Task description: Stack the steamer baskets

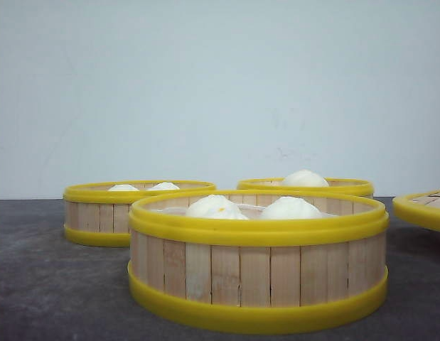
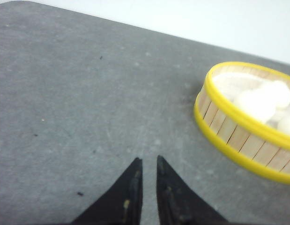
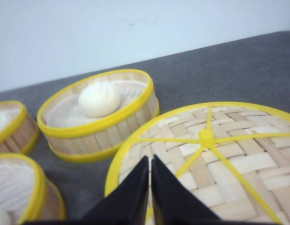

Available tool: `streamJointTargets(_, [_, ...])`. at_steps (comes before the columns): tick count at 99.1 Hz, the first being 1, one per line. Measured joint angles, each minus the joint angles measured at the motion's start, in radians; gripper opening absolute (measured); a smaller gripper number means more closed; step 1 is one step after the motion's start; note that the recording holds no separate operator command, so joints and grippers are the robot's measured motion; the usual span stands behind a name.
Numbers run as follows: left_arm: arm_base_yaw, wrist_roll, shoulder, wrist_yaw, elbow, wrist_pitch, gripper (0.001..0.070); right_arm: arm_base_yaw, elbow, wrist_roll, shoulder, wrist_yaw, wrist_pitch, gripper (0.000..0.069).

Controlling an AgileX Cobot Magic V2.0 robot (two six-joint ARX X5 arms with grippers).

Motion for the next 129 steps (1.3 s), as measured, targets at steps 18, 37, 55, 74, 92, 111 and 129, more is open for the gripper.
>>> streamJointTargets(18, [0.000, -0.095, 0.000, 0.009, -0.006, 0.072, 0.0024, 0.000, 0.005, 0.138, 0.000, 0.058, 0.037, 0.0004])
streamJointTargets(37, [0.000, -0.152, 0.045, 0.051, 0.126, 0.082, 0.0024, 0.000, 0.158, 0.232, 0.081, 0.075, 0.003, 0.0004])
streamJointTargets(55, [0.000, -0.135, 0.229, 0.025, 0.376, 0.101, 0.0024, 0.000, 0.456, 0.140, 0.296, 0.121, -0.068, 0.0004])
streamJointTargets(74, [0.000, -0.042, 0.513, 0.040, 0.640, 0.004, 0.0071, 0.000, 0.772, -0.050, 0.551, 0.108, -0.217, 0.0007])
streamJointTargets(92, [0.002, -0.005, 0.747, 0.141, 0.778, 0.003, 0.0359, 0.018, 0.878, -0.101, 0.687, 0.026, -0.257, 0.0269])
streamJointTargets(111, [-0.014, 0.007, 0.994, 0.180, 0.874, 0.006, 0.0384, 0.049, 0.879, -0.110, 0.703, 0.024, -0.268, 0.0355])
streamJointTargets(129, [-0.023, 0.010, 1.265, 0.195, 0.985, 0.000, 0.0383, 0.060, 0.879, -0.111, 0.707, 0.024, -0.267, 0.0358])
